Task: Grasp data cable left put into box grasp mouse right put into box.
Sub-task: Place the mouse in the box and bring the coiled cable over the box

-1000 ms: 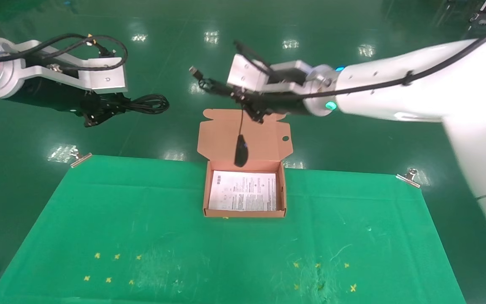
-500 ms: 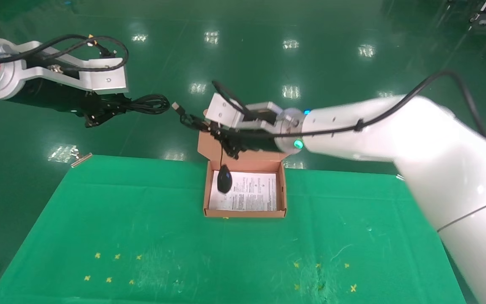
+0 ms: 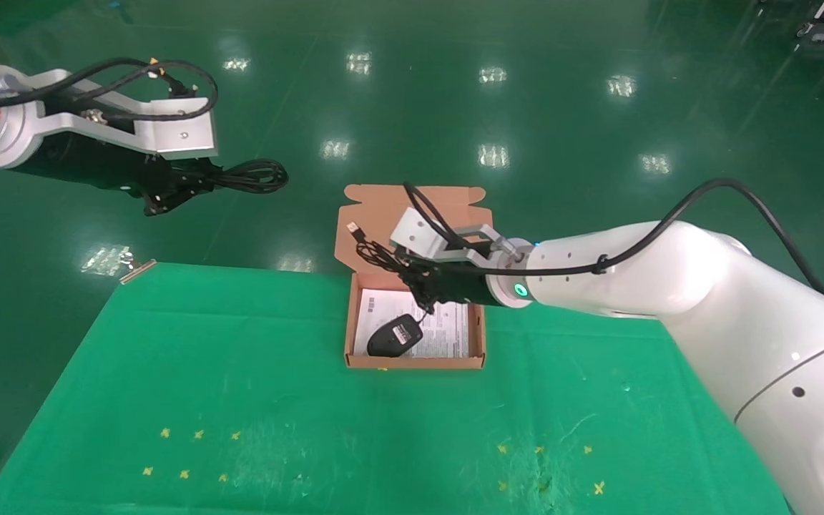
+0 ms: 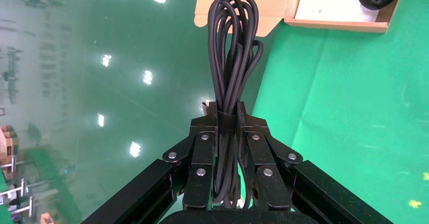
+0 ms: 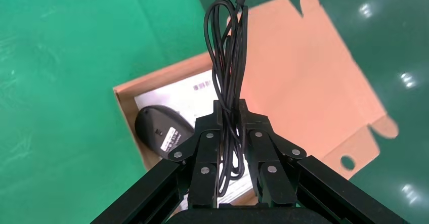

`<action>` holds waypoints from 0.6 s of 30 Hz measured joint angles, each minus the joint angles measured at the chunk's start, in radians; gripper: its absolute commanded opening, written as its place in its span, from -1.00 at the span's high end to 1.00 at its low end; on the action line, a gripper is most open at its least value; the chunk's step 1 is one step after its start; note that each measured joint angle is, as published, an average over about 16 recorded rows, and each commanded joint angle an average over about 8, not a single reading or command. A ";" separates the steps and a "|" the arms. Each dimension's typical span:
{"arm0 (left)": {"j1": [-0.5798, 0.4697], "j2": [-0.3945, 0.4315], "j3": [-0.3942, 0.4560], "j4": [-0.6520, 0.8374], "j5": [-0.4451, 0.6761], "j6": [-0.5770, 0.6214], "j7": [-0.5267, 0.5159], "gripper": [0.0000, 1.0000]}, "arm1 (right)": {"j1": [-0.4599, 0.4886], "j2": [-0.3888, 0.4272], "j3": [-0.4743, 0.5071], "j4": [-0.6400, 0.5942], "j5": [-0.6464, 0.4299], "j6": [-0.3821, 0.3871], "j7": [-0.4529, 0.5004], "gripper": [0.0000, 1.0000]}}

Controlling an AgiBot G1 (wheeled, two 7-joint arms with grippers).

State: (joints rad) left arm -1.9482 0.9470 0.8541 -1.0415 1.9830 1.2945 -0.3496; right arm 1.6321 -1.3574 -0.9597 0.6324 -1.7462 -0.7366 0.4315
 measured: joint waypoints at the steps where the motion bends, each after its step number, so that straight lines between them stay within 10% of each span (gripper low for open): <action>1: 0.000 0.000 0.000 0.000 0.000 0.000 0.000 1.00 | 0.000 0.000 -0.006 -0.006 0.005 0.000 0.002 0.49; 7: 0.006 0.003 0.000 0.000 -0.005 -0.001 0.000 1.00 | 0.000 0.006 -0.037 -0.016 0.032 0.000 0.006 -0.96; 18: 0.057 0.043 0.003 0.001 -0.038 -0.029 0.017 1.00 | 0.003 0.043 -0.058 0.023 0.053 -0.001 0.009 -1.00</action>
State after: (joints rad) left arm -1.8915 0.9904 0.8567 -1.0402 1.9452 1.2654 -0.3328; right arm 1.6348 -1.3148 -1.0177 0.6550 -1.6931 -0.7377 0.4406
